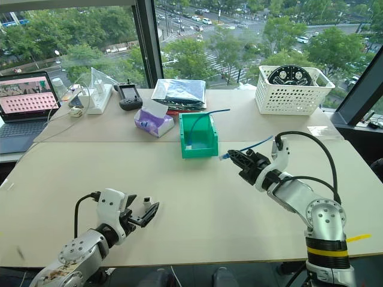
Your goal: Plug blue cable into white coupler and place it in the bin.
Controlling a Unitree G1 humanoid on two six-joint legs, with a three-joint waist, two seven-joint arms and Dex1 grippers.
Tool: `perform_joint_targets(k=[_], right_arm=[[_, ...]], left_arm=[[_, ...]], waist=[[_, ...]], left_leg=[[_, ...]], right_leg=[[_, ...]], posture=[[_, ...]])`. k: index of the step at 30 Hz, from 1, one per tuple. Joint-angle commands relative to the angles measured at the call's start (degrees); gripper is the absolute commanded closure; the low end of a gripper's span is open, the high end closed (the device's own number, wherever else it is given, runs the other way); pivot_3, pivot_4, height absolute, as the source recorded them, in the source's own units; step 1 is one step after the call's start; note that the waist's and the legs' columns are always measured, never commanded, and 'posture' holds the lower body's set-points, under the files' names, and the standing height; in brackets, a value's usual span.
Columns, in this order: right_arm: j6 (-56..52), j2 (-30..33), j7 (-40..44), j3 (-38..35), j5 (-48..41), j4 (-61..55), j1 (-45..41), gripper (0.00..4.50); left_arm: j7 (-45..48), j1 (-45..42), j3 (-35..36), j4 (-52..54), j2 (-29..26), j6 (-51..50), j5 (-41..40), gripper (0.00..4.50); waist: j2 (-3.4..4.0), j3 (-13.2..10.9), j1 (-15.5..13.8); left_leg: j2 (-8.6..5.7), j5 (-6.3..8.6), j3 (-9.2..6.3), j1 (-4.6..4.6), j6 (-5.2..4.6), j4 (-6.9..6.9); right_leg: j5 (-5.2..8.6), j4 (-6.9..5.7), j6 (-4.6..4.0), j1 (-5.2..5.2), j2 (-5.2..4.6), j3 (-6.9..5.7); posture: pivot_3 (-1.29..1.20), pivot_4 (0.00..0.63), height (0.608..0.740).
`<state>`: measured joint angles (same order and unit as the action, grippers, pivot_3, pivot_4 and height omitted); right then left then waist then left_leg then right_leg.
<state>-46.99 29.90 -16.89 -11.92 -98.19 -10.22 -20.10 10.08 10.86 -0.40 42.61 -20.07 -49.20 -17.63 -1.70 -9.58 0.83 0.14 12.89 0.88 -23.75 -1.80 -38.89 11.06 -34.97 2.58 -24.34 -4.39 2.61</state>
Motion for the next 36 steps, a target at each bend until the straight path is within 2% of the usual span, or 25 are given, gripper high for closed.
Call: perform_joint_targets(k=[1, 8, 18, 21, 26, 27, 28, 29, 30, 34, 36], right_arm=[[-0.5, 0.6, 0.5, -1.6, -1.3, -1.9, -0.9, 4.5], [-0.6, 0.5, 0.5, -1.3, -1.0, -1.5, -2.0, 4.5], [-1.0, 0.9, 0.6, -2.2, -0.9, -1.9, -1.5, 4.5], [-0.8, 0.8, 0.7, -2.3, -0.8, -2.0, -1.3, 4.5], [-0.6, 0.4, 0.7, -2.3, -0.5, -2.3, -1.0, 4.5], [-0.6, 0.4, 0.7, -2.3, -0.4, -2.3, -1.0, 4.5], [-0.5, 0.3, 0.7, -2.3, -0.4, -2.3, -0.9, 4.5], [-0.4, 0.3, 0.6, -2.4, -0.4, -2.5, -0.8, 4.5], [-0.1, 0.2, 0.4, -2.6, -0.4, -2.9, -0.6, 4.5], [0.8, -0.2, 0.1, -3.1, 0.2, -3.8, 0.1, 4.5], [1.5, -0.5, -0.3, -3.6, 0.4, -4.9, 0.8, 4.5]], left_arm=[[-2.3, -2.1, -0.8, 1.2, 0.8, -3.6, 1.1, 0.12], [-4.0, -7.1, 0.0, 0.3, 5.8, -8.4, -0.9, 0.12], [-4.6, -10.3, -2.2, 0.5, 4.9, -15.2, -0.4, 0.12], [-4.4, -10.9, -1.3, 1.1, 4.5, -18.3, -0.9, 0.78], [-4.3, -12.0, -1.9, 1.5, 3.1, -19.9, -0.2, 2.6], [-4.1, -12.3, -2.3, 1.5, 2.6, -19.8, 0.0, 2.7], [-3.3, -12.8, -3.4, 1.3, 1.5, -18.8, 0.2, 3.32], [-1.6, -13.4, -4.8, 1.2, 0.2, -16.9, 0.1, 3.38], [1.9, -14.6, -7.3, 0.5, -2.2, -12.4, 0.4, 3.79], [15.3, -20.2, -12.0, -7.5, -8.9, 3.5, 1.3, 3.8], [22.4, -24.3, -12.6, -13.7, -10.3, 10.1, 0.5, 3.8]], waist=[[0.0, 0.0, 0.0], [0.0, 0.0, 0.0], [-0.01, 0.0, 0.0], [0.0, 0.0, 0.0], [0.0, 0.0, 0.0], [0.0, 0.0, 0.0], [0.0, 0.0, 0.0], [0.0, 0.0, 0.0], [0.0, 0.0, -0.1], [0.0, 0.0, -0.2], [0.0, 0.0, -0.2]], left_leg=[[0.0, 0.0, 0.0, 0.0, 0.0, 0.0], [-0.02, 0.0, 0.0, -0.01, 0.0, -0.01], [-0.07, 0.0, 0.0, -0.02, 0.0, 0.0], [-0.06, 0.0, 0.0, -0.01, 0.0, 0.01], [-0.07, 0.0, 0.0, -0.01, 0.0, 0.01], [-0.07, 0.0, 0.0, -0.01, 0.0, 0.01], [-0.07, 0.0, 0.0, -0.01, 0.0, 0.01], [-0.07, 0.0, 0.0, -0.01, 0.0, 0.0], [-0.08, 0.0, -0.01, -0.01, 0.0, 0.0], [-0.1, 0.0, 0.02, -0.02, 0.0, 0.0], [-0.09, 0.0, 0.06, -0.02, 0.01, 0.01]], right_leg=[[0.01, 0.01, 0.01, 0.0, 0.0, 0.0], [-0.01, 0.03, 0.0, 0.01, -0.01, 0.0], [-0.01, 0.03, -0.01, 0.01, -0.02, 0.0], [-0.01, 0.04, -0.01, 0.01, -0.02, 0.0], [0.0, 0.04, 0.0, 0.01, -0.03, 0.01], [0.0, 0.04, 0.01, 0.01, -0.03, 0.0], [-0.01, 0.04, 0.0, 0.01, -0.03, 0.0], [-0.01, 0.04, 0.0, 0.01, -0.03, 0.0], [-0.01, 0.03, 0.0, 0.02, -0.03, 0.0], [0.03, 0.06, -0.19, -0.01, -0.04, -0.01], [0.13, 0.07, -0.39, -0.01, -0.06, 0.0]], posture=[[0.0, 0.15, 0.74], [0.0, 0.15, 0.74], [0.0, 0.15, 0.74], [0.0, 0.15, 0.74], [0.0, 0.15, 0.74], [0.0, 0.15, 0.74], [0.0, 0.15, 0.74], [0.0, 0.15, 0.74], [0.0, 0.15, 0.74], [0.0, 0.15, 0.74], [0.0, 0.15, 0.74]])
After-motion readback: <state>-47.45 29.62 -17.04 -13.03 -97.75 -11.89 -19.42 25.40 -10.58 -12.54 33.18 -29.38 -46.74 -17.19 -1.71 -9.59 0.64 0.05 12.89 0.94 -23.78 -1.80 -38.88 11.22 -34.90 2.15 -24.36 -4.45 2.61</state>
